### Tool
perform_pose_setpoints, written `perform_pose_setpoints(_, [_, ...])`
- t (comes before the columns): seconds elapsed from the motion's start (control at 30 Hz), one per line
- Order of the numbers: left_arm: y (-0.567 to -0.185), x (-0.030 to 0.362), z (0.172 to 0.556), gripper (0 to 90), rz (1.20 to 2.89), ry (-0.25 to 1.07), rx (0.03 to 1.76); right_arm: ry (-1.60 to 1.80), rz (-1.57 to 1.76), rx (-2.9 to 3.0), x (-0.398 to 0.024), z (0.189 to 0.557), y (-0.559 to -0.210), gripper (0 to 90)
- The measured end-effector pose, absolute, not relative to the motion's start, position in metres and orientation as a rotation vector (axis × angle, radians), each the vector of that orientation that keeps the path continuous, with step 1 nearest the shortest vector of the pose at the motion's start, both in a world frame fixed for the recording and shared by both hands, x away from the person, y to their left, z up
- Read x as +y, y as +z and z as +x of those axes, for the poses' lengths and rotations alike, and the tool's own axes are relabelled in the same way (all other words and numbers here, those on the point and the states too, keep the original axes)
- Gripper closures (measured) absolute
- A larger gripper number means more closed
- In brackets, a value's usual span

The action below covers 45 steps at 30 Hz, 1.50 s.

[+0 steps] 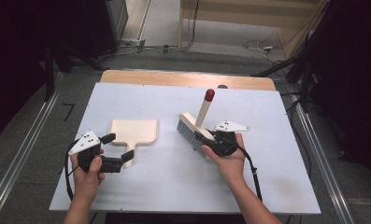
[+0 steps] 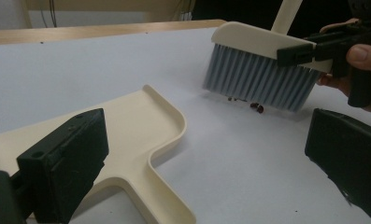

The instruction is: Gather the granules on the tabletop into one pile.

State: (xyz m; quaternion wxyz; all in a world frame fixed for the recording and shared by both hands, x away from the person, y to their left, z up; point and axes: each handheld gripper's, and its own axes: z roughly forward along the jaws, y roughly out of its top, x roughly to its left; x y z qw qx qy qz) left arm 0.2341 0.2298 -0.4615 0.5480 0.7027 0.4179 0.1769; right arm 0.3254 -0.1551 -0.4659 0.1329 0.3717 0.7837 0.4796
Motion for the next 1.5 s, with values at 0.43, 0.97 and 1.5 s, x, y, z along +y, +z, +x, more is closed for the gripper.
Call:
perform_pose_setpoints(0.43, [-0.462,0.229,0.234,0.0,1.666,0.419,0.987,1.43,1.099,2.194,-0.174,0.324,-0.462,65.6])
perform_pose_setpoints(0.97, [-0.461,0.228,0.234,0.0,1.669,0.42,0.985,1.094,1.149,1.929,-0.198,0.32,-0.48,65.7])
perform_pose_setpoints(1.5, [-0.461,0.23,0.234,0.0,1.661,0.421,0.988,1.22,1.089,1.936,-0.197,0.315,-0.463,65.7])
